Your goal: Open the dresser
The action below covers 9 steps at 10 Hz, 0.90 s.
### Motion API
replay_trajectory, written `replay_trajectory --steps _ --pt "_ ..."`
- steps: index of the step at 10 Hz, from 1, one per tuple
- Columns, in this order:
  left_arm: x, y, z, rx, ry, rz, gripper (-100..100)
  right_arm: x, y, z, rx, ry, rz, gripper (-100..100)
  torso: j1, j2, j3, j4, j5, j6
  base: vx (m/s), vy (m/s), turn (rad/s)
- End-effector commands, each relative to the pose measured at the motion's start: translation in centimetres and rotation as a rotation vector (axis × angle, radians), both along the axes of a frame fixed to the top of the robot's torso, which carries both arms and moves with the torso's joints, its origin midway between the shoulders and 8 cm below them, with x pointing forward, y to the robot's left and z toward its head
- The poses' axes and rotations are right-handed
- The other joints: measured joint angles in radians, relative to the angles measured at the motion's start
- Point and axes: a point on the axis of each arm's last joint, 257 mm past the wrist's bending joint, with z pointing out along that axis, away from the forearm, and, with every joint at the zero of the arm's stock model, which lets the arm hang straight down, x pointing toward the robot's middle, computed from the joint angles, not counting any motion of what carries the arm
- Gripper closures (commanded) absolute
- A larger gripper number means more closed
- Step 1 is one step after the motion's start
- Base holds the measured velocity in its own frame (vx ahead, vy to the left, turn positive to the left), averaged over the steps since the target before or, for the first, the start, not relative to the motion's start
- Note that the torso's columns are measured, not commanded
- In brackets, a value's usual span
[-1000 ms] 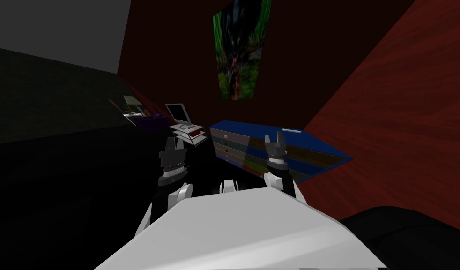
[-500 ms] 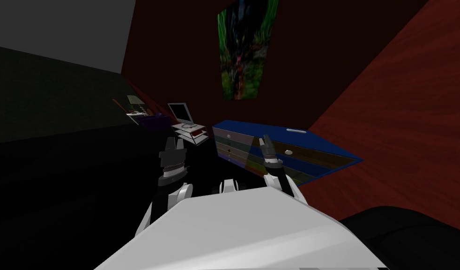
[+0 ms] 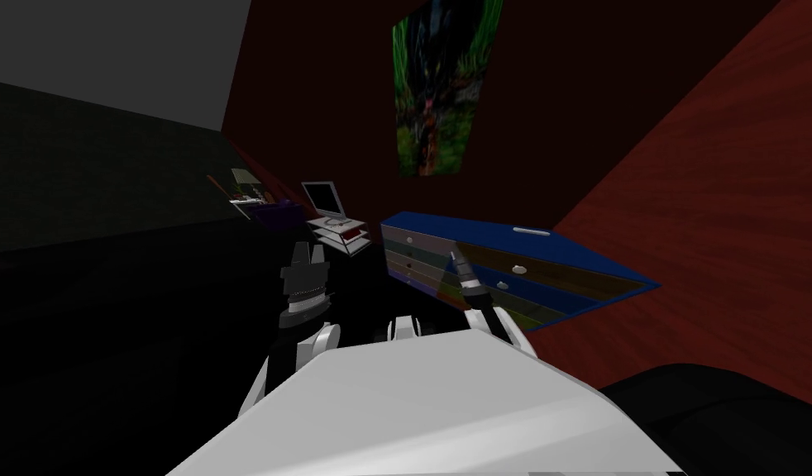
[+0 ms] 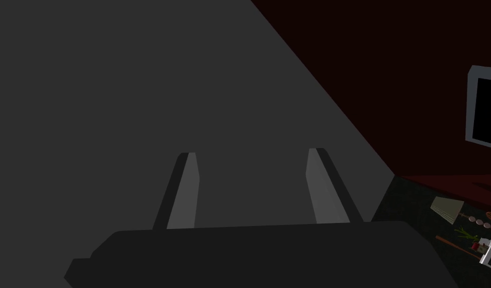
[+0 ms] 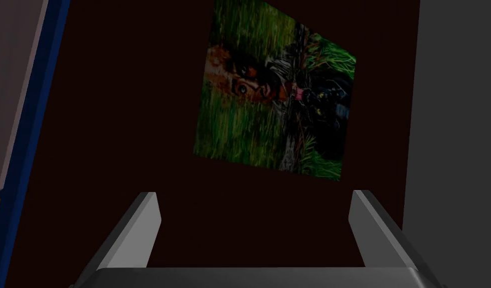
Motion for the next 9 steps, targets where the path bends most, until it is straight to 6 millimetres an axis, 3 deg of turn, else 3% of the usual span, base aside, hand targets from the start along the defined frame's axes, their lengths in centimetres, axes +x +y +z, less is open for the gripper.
replay_trajectory --steps 1,2,3,4,5,6,7,8,9 --pt "0.0 0.0 0.0 0.000 0.000 0.000 0 1.2 -0.1 -3.7 -0.096 0.105 -0.034 -100 -0.002 0.000 0.000 0.000 0.000 0.000 0.018 0.087 0.032" --pt "0.0 0.0 0.0 0.000 0.000 0.000 0 1.3 0.0 -3.9 -0.112 0.111 -0.039 -100 -0.001 0.000 0.000 0.000 0.000 0.000 0.013 0.076 0.019" --pt "0.0 0.0 0.0 0.000 0.000 0.000 0 1.8 -0.2 -6.3 -0.168 0.176 -0.058 -100 -0.002 0.000 0.000 0.000 0.000 0.000 0.017 0.083 0.034" --pt "0.0 0.0 0.0 0.000 0.000 0.000 0 1.9 -0.2 -6.5 -0.185 0.182 -0.064 -100 -0.001 0.000 0.000 0.000 0.000 0.000 -0.003 0.090 0.019" --pt "0.0 0.0 0.0 0.000 0.000 0.000 0 2.2 -0.2 -8.6 -0.240 0.235 -0.076 -100 0.000 0.001 0.000 0.000 0.000 0.000 -0.003 0.121 0.037" --pt "0.0 0.0 0.0 0.000 0.000 0.000 0 2.3 -0.4 -9.1 -0.261 0.253 -0.090 -100 0.002 0.001 0.001 0.000 0.000 0.000 0.003 0.106 0.018" --pt "0.0 0.0 0.0 0.000 0.000 0.000 0 2.5 -0.6 -11.4 -0.315 0.308 -0.104 -100 0.000 0.000 0.000 0.000 0.000 0.000 0.018 0.117 0.041" --pt "0.0 0.0 0.0 0.000 0.000 0.000 0 2.6 -0.9 -11.8 -0.341 0.324 -0.118 -100 0.000 -0.001 0.000 0.000 0.000 0.000 0.026 0.096 0.022" --pt "0.0 0.0 0.0 0.000 0.000 0.000 0 2.7 -1.2 -14.0 -0.399 0.378 -0.132 -100 -0.002 -0.001 -0.001 0.000 0.000 0.000 0.032 0.107 0.060"
